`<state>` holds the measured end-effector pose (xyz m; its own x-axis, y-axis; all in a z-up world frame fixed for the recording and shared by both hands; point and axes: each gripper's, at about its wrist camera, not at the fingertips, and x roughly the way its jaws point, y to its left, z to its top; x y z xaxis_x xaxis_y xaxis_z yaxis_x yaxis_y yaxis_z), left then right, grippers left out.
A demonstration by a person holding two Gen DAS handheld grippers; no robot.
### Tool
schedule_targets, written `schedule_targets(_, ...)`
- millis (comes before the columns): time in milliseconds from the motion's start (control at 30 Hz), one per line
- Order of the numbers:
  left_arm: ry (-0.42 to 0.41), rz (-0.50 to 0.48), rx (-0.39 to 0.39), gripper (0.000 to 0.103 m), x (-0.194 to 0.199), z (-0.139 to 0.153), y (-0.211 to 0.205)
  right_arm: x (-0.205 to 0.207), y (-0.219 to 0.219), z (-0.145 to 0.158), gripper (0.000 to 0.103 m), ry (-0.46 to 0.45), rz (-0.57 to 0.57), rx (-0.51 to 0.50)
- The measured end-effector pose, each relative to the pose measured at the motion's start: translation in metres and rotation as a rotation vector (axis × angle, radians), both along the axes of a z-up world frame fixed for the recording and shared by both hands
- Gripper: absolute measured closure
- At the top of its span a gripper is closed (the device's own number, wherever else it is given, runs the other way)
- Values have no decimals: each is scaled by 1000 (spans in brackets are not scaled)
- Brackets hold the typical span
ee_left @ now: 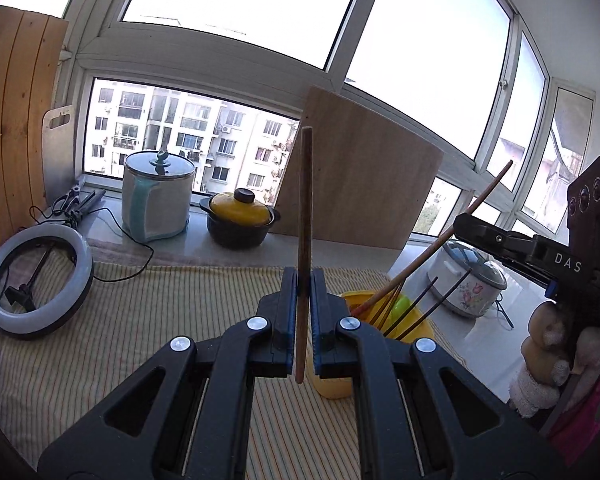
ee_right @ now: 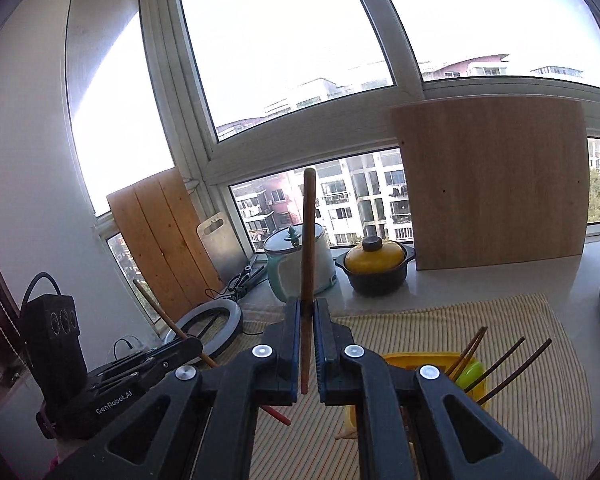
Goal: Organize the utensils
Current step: 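Lift both chopsticks upright and carry them over the yellow bin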
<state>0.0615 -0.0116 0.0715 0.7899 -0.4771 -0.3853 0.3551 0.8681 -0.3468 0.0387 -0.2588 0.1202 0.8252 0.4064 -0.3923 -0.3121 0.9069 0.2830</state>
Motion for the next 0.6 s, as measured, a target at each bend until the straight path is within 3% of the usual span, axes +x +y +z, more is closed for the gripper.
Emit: schedule_targets(600, -72, -55, -14, 99, 22, 29, -47, -10, -61, -9, 99, 20, -149, -33)
